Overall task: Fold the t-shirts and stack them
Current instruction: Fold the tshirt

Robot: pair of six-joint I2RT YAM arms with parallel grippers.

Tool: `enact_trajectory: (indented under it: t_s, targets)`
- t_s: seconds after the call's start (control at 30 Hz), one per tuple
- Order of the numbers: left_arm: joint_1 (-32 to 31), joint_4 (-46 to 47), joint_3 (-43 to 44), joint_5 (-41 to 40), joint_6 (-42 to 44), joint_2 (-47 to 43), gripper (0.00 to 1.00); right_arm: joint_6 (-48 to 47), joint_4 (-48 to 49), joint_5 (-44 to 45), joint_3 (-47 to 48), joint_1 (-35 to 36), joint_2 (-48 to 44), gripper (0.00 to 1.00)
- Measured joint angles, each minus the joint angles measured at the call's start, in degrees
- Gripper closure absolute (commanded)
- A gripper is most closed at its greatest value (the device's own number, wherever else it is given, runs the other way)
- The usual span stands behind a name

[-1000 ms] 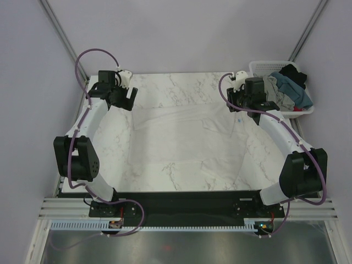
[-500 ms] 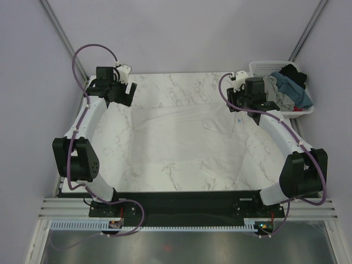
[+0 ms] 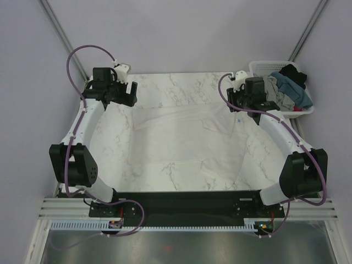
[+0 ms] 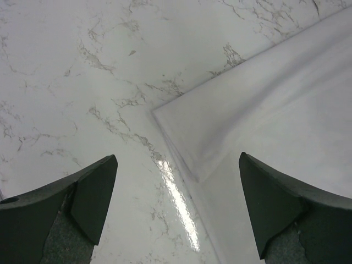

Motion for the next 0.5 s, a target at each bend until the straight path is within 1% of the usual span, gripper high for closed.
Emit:
enact_trajectory:
  t_s: [0.17, 0.33, 0.5]
  targets:
    - [0.2, 0.0, -3.2, 0.8, -0.8, -2.4, 0.0, 1.8, 0.4, -0.3, 0.4, 0.0, 1.8, 0.56]
    - [0.5, -0.1, -6.4, 0.9, -1.2, -2.8, 0.0, 4.3, 0.7, -1.3, 0.3, 0.0, 5.4, 0.56]
    - [2.1, -0.4, -7.4, 0.9, -1.3, -2.8, 0.0, 5.2, 0.9, -1.4, 0.3, 0.7, 5.7, 0.56]
